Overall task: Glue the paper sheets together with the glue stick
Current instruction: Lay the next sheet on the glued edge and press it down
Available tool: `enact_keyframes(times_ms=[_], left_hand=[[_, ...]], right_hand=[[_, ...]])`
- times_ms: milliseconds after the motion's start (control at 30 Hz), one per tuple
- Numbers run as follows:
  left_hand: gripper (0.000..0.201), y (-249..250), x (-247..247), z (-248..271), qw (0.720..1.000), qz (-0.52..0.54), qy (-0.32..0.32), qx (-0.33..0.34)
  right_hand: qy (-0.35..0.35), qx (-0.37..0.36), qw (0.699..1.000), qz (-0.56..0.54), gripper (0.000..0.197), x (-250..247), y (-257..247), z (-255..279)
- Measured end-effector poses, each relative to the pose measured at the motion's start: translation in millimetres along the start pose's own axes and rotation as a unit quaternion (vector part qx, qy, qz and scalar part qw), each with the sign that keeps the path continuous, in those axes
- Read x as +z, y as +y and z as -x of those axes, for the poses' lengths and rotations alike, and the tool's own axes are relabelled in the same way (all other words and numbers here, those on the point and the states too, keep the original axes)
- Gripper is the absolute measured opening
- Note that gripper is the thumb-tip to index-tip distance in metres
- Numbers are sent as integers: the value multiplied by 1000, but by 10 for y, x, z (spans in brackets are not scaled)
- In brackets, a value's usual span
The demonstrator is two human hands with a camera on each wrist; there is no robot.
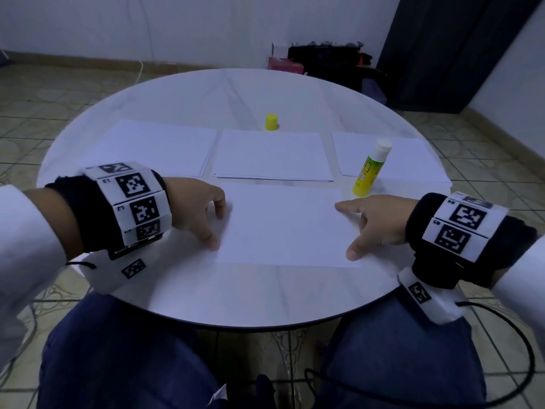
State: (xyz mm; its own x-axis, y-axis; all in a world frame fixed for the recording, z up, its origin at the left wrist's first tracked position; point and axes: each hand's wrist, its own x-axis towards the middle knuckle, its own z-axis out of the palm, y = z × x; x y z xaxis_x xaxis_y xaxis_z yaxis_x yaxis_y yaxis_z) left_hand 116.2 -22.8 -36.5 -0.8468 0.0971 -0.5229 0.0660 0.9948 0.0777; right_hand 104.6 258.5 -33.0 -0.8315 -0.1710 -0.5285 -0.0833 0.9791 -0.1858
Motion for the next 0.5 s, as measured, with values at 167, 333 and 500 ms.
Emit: enact_keyframes(times_ms=[167,333,500], left_hand=[[83,504,-166,-61,990,-125,53,49],[111,1324,-24,-258,983,-101,75,136],[123,1604,130,-471,983,-132,27,127]], right_hand=[[-2,-16,997,80,95,-31,-110,6],[0,-17,987,161,76,-47,-215,5],[8,-21,977,211,68,-25,-216,-22]])
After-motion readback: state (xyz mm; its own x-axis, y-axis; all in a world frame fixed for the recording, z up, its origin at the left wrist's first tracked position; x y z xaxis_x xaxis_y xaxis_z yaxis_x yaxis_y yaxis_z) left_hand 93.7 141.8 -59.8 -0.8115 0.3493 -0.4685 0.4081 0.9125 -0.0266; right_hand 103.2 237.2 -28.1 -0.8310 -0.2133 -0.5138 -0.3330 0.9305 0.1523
